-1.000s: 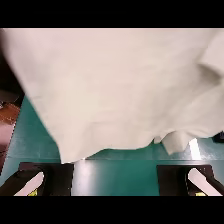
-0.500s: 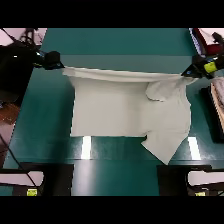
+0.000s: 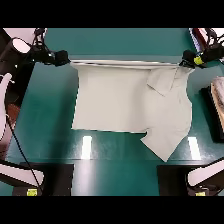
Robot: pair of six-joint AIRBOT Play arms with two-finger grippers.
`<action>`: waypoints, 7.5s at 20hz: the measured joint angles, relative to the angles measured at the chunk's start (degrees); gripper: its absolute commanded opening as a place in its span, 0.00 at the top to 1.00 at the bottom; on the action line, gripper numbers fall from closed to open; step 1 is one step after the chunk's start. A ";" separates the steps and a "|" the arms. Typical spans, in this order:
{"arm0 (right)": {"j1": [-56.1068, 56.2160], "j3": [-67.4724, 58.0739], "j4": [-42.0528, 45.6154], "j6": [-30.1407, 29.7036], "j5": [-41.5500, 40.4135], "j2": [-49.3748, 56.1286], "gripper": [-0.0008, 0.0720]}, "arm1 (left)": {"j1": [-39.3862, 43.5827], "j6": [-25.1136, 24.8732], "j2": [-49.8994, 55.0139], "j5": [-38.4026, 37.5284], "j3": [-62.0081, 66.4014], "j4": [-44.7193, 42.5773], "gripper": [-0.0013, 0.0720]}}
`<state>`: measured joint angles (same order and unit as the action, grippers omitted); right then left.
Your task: Fold the shirts.
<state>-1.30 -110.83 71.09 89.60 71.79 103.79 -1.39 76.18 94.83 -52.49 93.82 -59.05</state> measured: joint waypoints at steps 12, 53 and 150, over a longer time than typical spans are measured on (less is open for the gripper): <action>1.64 26.05 5.60 -0.74 1.01 -10.73 0.97 | 2.43 -3.91 1.11 -3.26 -13.18 -0.85 0.95; -11.69 47.58 -8.46 -6.75 16.31 -42.12 0.60 | 2.12 -7.69 -22.86 -7.93 -53.13 13.05 0.95; -21.27 42.80 -18.45 -29.90 1.09 -8.33 0.97 | 16.09 -0.85 -11.56 -5.77 -22.05 14.19 0.95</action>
<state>-22.57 -68.03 52.64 59.70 72.88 95.46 14.70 75.33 83.26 -58.26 71.77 -44.86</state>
